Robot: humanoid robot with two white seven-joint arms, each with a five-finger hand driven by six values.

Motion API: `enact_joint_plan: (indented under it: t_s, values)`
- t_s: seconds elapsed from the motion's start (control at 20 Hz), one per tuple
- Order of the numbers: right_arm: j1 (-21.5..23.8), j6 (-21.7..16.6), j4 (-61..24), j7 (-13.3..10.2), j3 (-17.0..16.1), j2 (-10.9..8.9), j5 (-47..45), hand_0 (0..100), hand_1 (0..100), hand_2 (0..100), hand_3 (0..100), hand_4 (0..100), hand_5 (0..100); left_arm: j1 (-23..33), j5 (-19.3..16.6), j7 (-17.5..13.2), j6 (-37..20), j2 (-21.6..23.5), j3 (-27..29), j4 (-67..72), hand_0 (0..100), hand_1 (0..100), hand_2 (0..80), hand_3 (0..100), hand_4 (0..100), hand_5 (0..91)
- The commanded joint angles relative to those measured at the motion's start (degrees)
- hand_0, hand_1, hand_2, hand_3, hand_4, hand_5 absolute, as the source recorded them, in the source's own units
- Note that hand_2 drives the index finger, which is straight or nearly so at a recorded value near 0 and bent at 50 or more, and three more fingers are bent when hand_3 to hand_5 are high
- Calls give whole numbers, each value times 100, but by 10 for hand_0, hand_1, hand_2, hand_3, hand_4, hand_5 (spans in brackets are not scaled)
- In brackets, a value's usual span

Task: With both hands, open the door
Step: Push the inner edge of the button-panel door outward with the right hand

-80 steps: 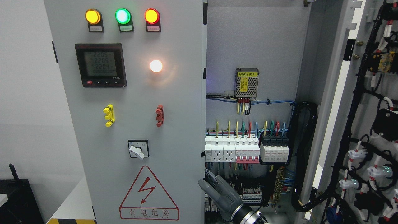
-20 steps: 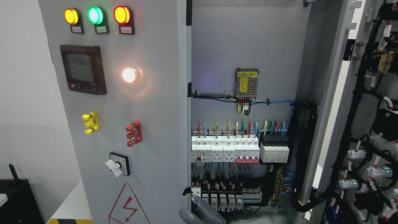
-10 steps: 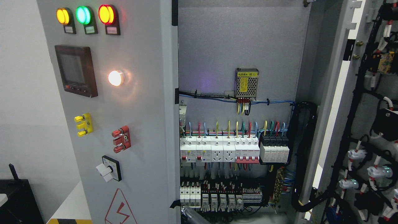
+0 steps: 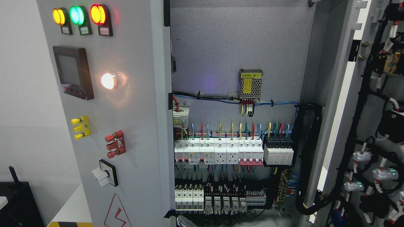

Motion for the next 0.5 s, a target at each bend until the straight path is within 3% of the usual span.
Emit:
enact_joint_plan:
  t_s: [0.0,0.45]
  values:
    - [-13,0,-143,4,369,43,-3,120,389,0,0,0,0,7,0,-2,12,-193,0,44,120,389,0,0,0,0]
    - [13,0,-319,4,553,61,-12,120,389,0,0,0,0,7,0,-2,12,-193,0,53,120,389,0,0,0,0]
